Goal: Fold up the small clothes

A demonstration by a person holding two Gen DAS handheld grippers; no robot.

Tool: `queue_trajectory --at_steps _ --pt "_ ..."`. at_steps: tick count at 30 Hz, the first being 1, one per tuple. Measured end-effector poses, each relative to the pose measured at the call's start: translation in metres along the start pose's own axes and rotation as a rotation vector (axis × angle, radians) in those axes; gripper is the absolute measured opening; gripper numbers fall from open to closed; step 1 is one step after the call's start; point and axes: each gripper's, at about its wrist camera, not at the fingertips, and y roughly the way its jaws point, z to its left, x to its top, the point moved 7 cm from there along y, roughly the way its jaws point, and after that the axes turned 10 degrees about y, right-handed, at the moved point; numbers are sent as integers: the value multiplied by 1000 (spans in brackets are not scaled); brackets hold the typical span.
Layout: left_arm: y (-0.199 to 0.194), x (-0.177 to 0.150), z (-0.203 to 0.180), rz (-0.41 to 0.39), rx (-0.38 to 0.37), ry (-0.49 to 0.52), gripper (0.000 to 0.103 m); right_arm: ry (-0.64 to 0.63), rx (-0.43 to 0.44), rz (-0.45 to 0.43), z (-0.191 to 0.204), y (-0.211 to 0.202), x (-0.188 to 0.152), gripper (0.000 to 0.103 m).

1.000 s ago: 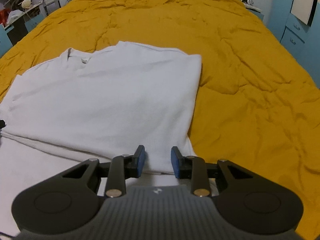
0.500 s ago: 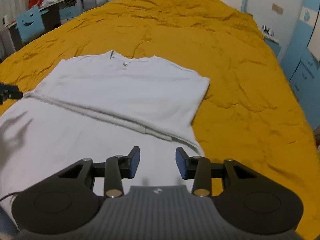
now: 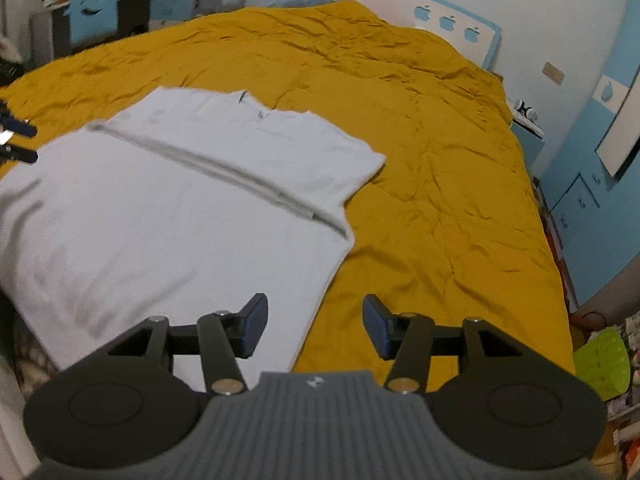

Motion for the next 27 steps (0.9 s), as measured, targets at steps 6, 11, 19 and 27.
queue_trajectory --at_steps 6,11,19,27 --pt "-11 -31 -46 34 -77 203 66 -58 39 22 24 -4 -44 49" --pt "-8 -59 -80 86 -103 346 69 -110 61 66 48 4 -78 51" --pt "9 -99 -108 137 -11 491 72 -324 48 58 94 10 -117 70" --pt "24 -122 -120 146 67 651 89 -445 -5 87 101 34 -133 81"
